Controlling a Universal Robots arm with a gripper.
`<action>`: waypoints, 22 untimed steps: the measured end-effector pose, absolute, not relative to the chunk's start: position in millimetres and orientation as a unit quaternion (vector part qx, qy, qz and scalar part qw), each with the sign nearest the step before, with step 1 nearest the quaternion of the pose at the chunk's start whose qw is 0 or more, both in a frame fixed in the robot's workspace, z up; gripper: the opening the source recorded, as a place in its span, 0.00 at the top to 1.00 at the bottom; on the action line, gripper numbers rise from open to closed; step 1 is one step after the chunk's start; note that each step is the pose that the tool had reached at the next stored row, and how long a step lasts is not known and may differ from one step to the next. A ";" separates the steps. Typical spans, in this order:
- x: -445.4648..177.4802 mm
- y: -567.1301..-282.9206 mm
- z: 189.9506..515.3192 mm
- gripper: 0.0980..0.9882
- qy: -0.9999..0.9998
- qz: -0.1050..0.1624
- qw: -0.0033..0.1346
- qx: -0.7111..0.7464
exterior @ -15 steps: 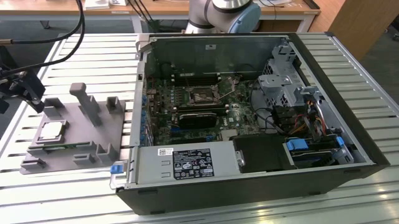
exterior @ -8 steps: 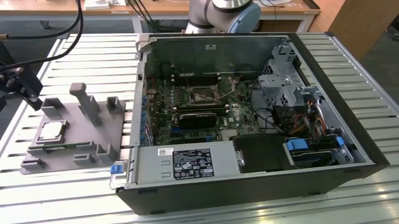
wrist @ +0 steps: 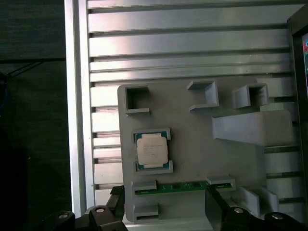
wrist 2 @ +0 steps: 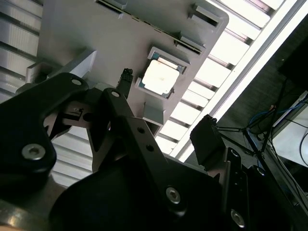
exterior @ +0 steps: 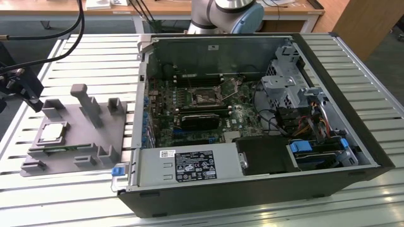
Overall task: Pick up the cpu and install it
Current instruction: 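Pick up the cpu and move it towards the insertion slot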
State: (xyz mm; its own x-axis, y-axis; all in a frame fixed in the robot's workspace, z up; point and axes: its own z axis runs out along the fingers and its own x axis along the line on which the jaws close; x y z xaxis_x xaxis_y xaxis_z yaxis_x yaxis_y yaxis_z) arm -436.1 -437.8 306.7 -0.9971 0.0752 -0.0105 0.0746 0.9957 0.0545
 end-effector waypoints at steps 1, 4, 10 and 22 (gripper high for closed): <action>-436.1 -437.8 306.7 0.26 0.999 0.027 0.006 0.037; -436.1 -437.8 306.7 0.26 0.999 0.027 0.006 0.037; -436.1 -437.8 304.9 0.26 0.999 0.027 0.006 0.037; -436.0 -436.7 300.5 0.26 0.999 0.026 0.006 0.033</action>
State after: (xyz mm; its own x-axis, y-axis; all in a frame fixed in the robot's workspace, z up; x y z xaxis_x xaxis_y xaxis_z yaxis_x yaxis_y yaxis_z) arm -436.0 -436.7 300.5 -0.9978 0.0654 -0.0098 0.0648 0.9965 0.0532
